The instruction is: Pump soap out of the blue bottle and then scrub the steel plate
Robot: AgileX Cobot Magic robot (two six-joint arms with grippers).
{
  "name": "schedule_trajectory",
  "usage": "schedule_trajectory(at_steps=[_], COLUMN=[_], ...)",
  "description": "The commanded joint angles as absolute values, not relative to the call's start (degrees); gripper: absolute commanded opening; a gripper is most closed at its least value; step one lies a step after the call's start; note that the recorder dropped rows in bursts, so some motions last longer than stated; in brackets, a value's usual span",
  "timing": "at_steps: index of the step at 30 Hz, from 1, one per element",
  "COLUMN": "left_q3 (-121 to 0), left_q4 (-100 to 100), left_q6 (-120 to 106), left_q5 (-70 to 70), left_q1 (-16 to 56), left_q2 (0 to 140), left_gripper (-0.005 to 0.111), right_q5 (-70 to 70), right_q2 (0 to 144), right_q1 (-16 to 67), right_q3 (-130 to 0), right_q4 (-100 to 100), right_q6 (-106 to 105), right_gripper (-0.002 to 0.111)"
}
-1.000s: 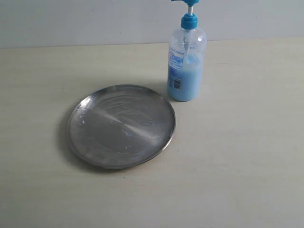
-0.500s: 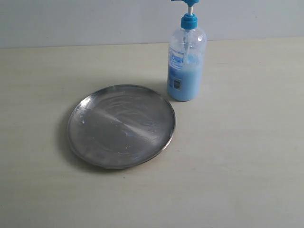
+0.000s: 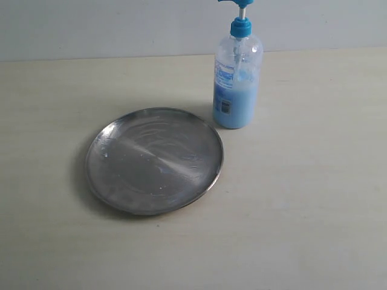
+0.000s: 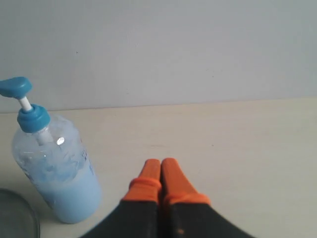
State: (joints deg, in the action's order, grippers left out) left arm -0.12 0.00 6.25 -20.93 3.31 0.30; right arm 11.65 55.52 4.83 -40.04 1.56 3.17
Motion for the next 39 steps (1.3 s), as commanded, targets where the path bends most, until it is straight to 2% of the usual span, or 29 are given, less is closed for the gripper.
schedule_trajectory(at_steps=[1,10,16,22,28,39], left_q3=[0.0,0.0,0.0,0.0,0.0,0.0], left_q4=[-0.35,-0.35,-0.35,-0.35,-0.35,-0.35], left_q6=[6.32,6.42,6.42,6.42,6.42,6.42], left_q5=[-20.51,-20.51,-20.51,-20.51,-20.51,-20.51], left_q1=[3.42,3.42,3.42,3.42,3.42,3.42], left_q2=[0.0,0.0,0.0,0.0,0.0,0.0], left_gripper=[0.001,0.001,0.001,0.001,0.001,0.001], right_q5=[8.2,1.75,-13.77,-30.46,-38.77,-53.27], right_q2=[60.15,68.93,71.4,73.97,79.81,94.53], right_q1=[4.64,4.64,5.07,9.05,11.92,12.04], right_q3=[-40.42,-39.52,-31.09,-24.0,-23.26,-23.18], right_q4=[1.53,1.37,1.37,1.37,-3.98,-6.58], right_q6=[2.72,1.28,2.93,2.81,2.83,2.58], right_gripper=[0.0,0.0,0.0,0.0,0.0,0.0])
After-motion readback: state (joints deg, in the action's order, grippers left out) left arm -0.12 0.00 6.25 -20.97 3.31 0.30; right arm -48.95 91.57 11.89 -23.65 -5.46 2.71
